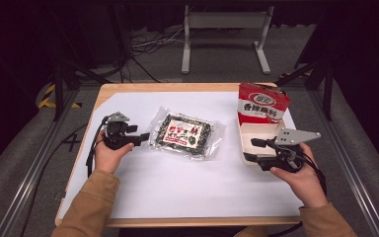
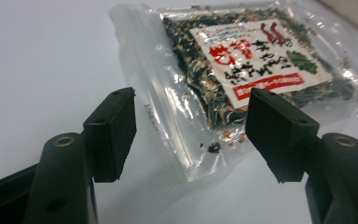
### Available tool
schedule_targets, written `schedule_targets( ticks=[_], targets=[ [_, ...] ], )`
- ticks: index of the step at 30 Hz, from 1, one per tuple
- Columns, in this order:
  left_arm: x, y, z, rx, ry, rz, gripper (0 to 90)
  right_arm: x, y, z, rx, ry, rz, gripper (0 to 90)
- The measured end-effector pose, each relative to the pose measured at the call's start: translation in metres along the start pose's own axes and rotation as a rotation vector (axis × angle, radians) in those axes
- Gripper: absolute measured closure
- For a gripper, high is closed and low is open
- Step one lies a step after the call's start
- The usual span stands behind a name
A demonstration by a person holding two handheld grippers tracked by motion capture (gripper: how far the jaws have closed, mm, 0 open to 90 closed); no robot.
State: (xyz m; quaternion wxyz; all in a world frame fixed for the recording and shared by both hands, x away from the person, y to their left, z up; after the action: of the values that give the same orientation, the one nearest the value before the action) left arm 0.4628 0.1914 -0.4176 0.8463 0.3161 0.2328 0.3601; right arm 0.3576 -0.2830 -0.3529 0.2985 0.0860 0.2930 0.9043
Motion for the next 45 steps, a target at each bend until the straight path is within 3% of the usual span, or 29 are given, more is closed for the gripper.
schedule_targets(
  ticks=[4, 9, 14, 21, 25, 28, 30, 36, 40, 41, 45],
  targets=[
    [0.001, -0.007, -0.003, 0.064, -0.001, 0.046, 40.4, 0.003, -0.003, 0.0, 0.007, 0.009, 0.001, 42.3],
    [0.004, -0.011, -0.005, 0.081, 0.011, 0.032, 48.8, 0.004, -0.004, -0.001, 0.009, 0.012, 0.0, 42.4],
    [0.011, -0.018, -0.01, 0.109, 0.058, 0.016, 54.1, 0.005, -0.005, -0.002, 0.009, 0.011, 0.002, 42.4],
    [0.016, -0.024, -0.015, 0.132, 0.134, -0.047, 55.2, 0.006, -0.005, -0.003, 0.013, 0.012, 0.002, 42.4],
    [0.014, -0.029, -0.016, 0.155, 0.146, -0.086, 56.9, 0.006, -0.007, -0.004, 0.016, 0.015, 0.001, 42.4],
    [0.014, -0.03, -0.016, 0.151, 0.151, -0.095, 57.3, 0.007, -0.007, -0.004, 0.016, 0.016, 0.001, 42.3],
    [0.015, -0.03, -0.016, 0.15, 0.164, -0.124, 59.1, 0.007, -0.007, -0.004, 0.016, 0.016, 0.001, 42.3],
    [0.014, -0.032, -0.017, 0.137, 0.176, -0.111, 69.9, 0.007, -0.007, -0.004, 0.016, 0.012, 0.003, 41.8],
    [0.012, -0.034, -0.018, 0.133, 0.152, -0.059, 79.6, 0.006, -0.008, -0.005, 0.017, 0.01, 0.002, 41.8],
    [0.012, -0.034, -0.018, 0.132, 0.15, -0.053, 84.6, 0.006, -0.008, -0.005, 0.017, 0.008, 0.001, 41.7],
    [0.01, -0.035, -0.018, 0.129, 0.139, -0.048, 89.6, 0.005, -0.009, -0.006, 0.02, 0.007, 0.0, 41.8]
  ],
)
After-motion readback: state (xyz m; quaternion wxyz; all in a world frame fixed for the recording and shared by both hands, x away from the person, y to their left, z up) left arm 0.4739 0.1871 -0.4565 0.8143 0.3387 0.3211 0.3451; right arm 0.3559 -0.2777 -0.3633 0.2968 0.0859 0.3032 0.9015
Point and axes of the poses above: each handheld gripper's, and its own axes: y roughly backward along the jaws, z roughly out of its top, x roughly to its left, the point moved 1 cm from there along -y, roughly forward along the jaws, and after that the axes turned 6 degrees about x, right-handed, at the moved point
